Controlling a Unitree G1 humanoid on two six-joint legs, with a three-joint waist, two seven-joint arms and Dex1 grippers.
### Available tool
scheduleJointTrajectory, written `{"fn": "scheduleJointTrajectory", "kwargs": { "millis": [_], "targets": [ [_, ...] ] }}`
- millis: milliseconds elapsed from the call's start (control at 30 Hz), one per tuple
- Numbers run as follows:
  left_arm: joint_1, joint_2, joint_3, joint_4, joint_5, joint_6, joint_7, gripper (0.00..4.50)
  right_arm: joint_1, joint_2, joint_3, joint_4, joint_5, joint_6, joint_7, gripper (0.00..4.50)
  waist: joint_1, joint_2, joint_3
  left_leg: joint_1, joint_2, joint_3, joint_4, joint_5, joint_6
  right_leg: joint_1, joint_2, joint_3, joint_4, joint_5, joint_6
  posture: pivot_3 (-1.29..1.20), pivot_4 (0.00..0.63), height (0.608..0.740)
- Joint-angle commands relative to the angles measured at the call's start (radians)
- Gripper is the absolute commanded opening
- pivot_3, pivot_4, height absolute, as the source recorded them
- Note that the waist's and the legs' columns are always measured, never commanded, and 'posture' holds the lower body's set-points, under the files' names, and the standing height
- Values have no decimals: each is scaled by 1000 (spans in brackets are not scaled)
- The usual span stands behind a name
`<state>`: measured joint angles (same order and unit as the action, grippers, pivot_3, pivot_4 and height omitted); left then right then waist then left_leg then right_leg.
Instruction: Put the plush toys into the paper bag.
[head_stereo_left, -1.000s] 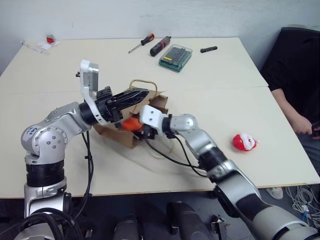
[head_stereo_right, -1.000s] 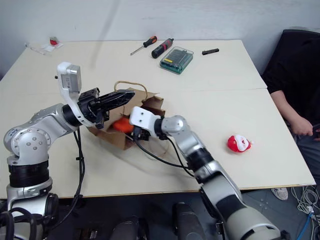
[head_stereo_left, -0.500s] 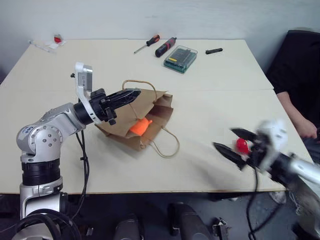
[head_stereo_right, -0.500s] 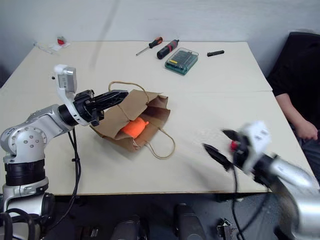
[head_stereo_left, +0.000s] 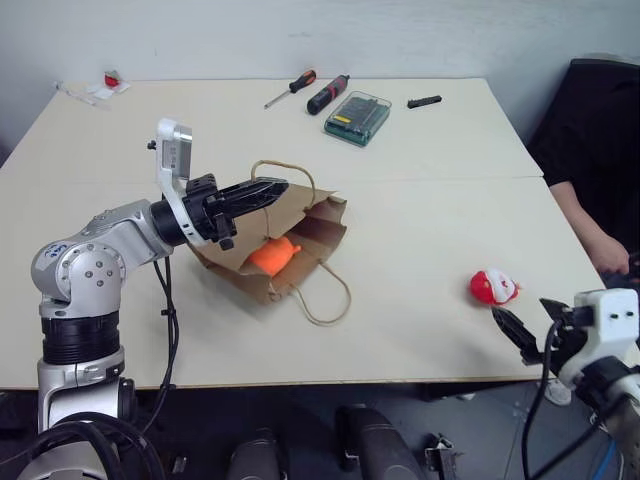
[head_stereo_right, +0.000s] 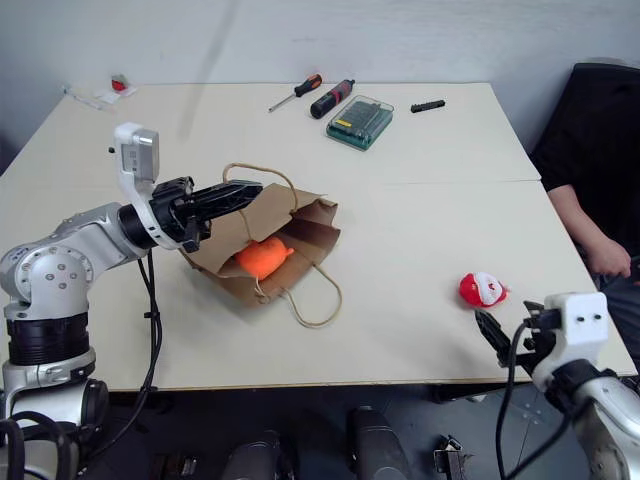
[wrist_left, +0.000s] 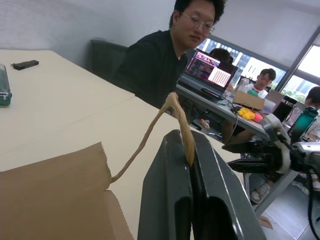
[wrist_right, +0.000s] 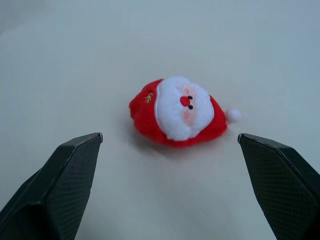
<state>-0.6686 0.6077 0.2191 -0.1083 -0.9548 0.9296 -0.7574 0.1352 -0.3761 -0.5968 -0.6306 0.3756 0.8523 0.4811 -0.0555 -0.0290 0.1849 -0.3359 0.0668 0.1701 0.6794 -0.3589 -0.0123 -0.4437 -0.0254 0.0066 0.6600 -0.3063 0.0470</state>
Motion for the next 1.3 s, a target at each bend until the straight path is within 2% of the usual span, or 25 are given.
{"fn": "scheduleJointTrajectory", "kwargs": {
  "millis": [33, 233, 367, 600, 700, 767, 833, 900, 1033, 1133, 1300],
  "targets": [
    [-7, 2, 16, -58, -21, 0, 7, 0, -82, 4, 37, 106, -21, -27, -80, 4448, 1, 0, 0, 0, 0, 0, 0, 0, 0, 0, 0, 0, 0, 0, 0, 0, 150, 740],
    [34, -2, 39, -116, -51, 17, 39, 0, -170, 29, 88, 252, 20, 12, -122, 4448, 1, 1, 0, 0, 1, 0, -1, 0, 0, -1, 0, 0, 0, 0, 0, 0, 150, 740],
    [46, 4, 68, -130, -77, 27, 69, 0, -169, 17, 101, 255, 22, -24, -123, 3290, 2, 0, 0, -1, 1, 0, -1, 0, 0, 0, 0, 0, -1, 0, 0, 0, 150, 740],
    [47, 6, 71, -133, -87, 23, 87, 0, -125, -89, 179, 185, 10, -153, -12, 865, 0, 0, 0, -1, 1, 0, -1, 0, 0, -1, 0, 0, -1, 0, 0, 0, 150, 740],
    [39, 5, 64, -130, -85, 19, 84, 0, -169, -132, 256, 142, 32, -183, 50, 172, -2, 1, 0, 0, 1, 1, -1, 0, 0, -1, 0, 0, 0, 0, 0, 0, 150, 740],
    [32, 3, 58, -126, -83, 18, 81, 0, -208, -155, 324, 110, 49, -183, 92, 119, -4, 1, 0, 0, 1, 1, -1, 0, -1, -1, 0, 0, 0, 0, 0, 0, 150, 740],
    [20, 1, 48, -120, -82, 17, 73, 0, -295, -159, 459, 103, 35, -169, 124, 119, -3, 1, 0, 0, 2, 1, -1, 0, -1, -1, 1, 0, 0, 0, 0, 0, 150, 740],
    [6, -2, 37, -115, -85, 20, 62, 0, -455, -124, 654, 181, -51, -187, 135, 119, -4, 1, 1, 0, 2, 1, -1, 0, -1, -1, 0, 0, 0, 0, 0, 0, 150, 740],
    [-5, -6, 20, -117, -89, 24, 44, 0, -674, -21, 830, 390, -153, -213, 113, 119, -5, 1, 1, 0, 2, 1, 0, 1, -1, -2, 0, -1, 0, 0, -1, 0, 150, 740],
    [0, -4, 10, -139, -113, 41, 30, 0, -799, 57, 889, 568, -197, -245, 108, 119, 1, 1, 1, -3, 2, 0, -1, 1, -1, -3, 0, -2, -1, -1, -1, 0, 150, 740],
    [41, 33, 7, -217, -182, 91, -11, 0, -933, 189, 835, 829, -193, -239, 52, 119, -6, 1, 1, -6, 2, 0, 1, -1, 2, -4, -2, -2, -2, 0, 0, 0, 150, 740]
  ]
}}
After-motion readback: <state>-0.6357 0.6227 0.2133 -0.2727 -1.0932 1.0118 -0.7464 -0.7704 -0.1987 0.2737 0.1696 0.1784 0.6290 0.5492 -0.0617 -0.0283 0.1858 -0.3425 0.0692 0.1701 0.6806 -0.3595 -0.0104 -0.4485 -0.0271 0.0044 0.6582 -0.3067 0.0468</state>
